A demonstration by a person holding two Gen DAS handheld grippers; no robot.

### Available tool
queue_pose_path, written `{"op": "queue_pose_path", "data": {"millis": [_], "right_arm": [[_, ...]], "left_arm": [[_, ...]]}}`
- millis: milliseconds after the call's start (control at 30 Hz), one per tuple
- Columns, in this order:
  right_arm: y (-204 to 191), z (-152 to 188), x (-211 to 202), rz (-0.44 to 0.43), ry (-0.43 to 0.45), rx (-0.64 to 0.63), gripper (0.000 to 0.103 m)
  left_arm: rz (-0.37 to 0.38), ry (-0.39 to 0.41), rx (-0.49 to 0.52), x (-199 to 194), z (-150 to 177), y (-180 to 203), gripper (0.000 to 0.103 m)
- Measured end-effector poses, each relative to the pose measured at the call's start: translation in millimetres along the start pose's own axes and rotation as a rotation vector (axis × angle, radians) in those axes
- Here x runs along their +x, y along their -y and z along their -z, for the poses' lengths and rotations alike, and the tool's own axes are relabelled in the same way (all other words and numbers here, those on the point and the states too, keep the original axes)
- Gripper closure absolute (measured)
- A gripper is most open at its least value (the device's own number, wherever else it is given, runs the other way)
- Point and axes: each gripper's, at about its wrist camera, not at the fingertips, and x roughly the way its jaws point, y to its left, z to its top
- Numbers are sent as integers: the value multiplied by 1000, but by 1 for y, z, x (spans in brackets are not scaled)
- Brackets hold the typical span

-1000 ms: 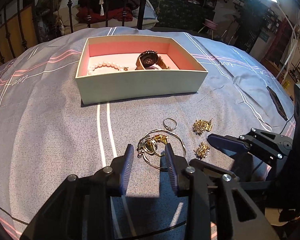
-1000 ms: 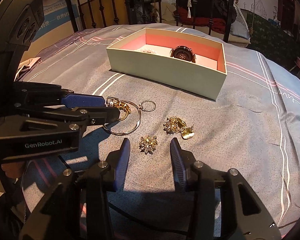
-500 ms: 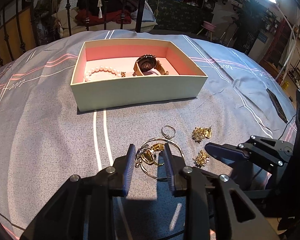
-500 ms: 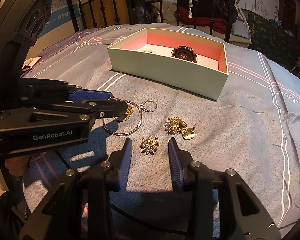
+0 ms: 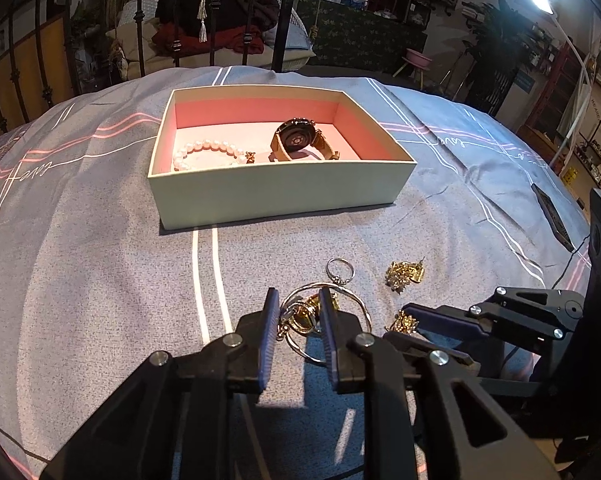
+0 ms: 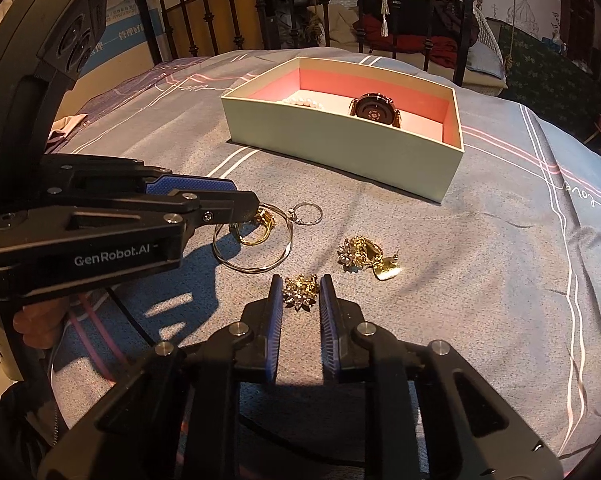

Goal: Organize jewelry
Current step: 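Close the left gripper on the small gold ring while the right gripper grasps the gold earring, then carry the ring and earring into the box and open both grippers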

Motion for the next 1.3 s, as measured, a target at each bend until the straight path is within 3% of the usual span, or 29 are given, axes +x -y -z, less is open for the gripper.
{"op": "queue_pose_path", "data": {"millis": [467, 800, 1300], "right_arm": [[0, -8, -14, -1, 41, -5, 83], [4, -16, -16, 14, 54, -5, 83], [18, -83, -24, 52, 154, -50, 83]], "left_arm": [[3, 50, -21, -27, -9, -2, 83], [-6, 38, -24, -24, -15, -2, 83], [-19, 114, -7, -35, -81, -5, 83]]}}
